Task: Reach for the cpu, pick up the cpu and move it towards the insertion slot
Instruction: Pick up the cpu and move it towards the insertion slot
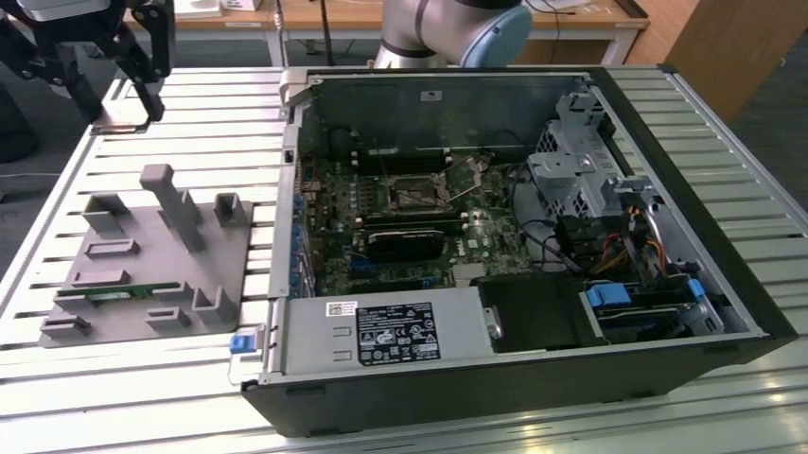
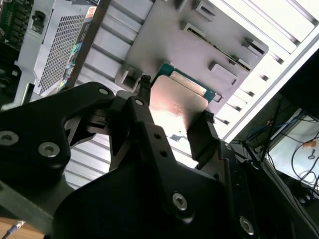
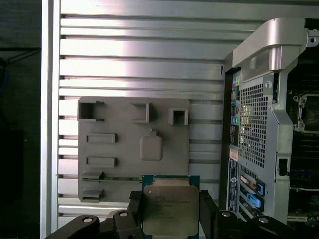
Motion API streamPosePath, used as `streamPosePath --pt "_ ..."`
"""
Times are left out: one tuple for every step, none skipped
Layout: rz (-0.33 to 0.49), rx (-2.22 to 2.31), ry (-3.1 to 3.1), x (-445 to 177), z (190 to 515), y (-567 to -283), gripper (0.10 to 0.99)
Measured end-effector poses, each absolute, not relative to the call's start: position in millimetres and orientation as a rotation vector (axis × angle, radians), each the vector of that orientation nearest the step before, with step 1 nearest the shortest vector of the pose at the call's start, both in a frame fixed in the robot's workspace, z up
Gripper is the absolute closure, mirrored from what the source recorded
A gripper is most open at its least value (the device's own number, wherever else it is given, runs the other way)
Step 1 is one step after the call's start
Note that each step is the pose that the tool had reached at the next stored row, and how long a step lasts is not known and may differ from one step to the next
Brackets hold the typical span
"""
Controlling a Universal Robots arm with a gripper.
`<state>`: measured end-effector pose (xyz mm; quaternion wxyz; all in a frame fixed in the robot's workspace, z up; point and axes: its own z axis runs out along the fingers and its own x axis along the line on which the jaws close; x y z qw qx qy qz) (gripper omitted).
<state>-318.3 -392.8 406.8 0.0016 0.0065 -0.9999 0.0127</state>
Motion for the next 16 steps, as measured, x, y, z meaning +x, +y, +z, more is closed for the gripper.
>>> streamPosePath --pt "0.04 0.02 -3.138 -316 407 -393 0.545" --pt "0.04 0.02 -3.138 -313 407 -393 0.545" --pt "0.04 0.02 -3.138 -311 407 -393 0.545" --pt "0.04 0.02 -3.138 -308 407 -393 0.545" --pt "0.04 0.02 -3.138 -305 407 -393 0.545" --pt "0.04 0.02 -3.138 -303 407 -393 0.545" --pt "0.04 0.02 -3.138 -301 407 -393 0.545" --pt "0.04 0.02 -3.138 -299 407 -393 0.545" --pt "0.04 0.02 -3.138 -297 407 -393 0.545" --pt "0.04 0.02 -3.138 -294 407 -393 0.545" --pt "0.04 0.02 -3.138 -292 407 -393 0.545" --pt "0.04 0.02 -3.138 -290 407 -393 0.545" --pt "0.04 0.02 -3.138 -288 407 -393 0.545" --pt "0.04 0.02 -3.138 -286 407 -393 0.545" --pt "0.04 0.02 -3.138 -284 407 -393 0.545" --pt "0.04 0.02 -3.138 -282 407 -393 0.545"
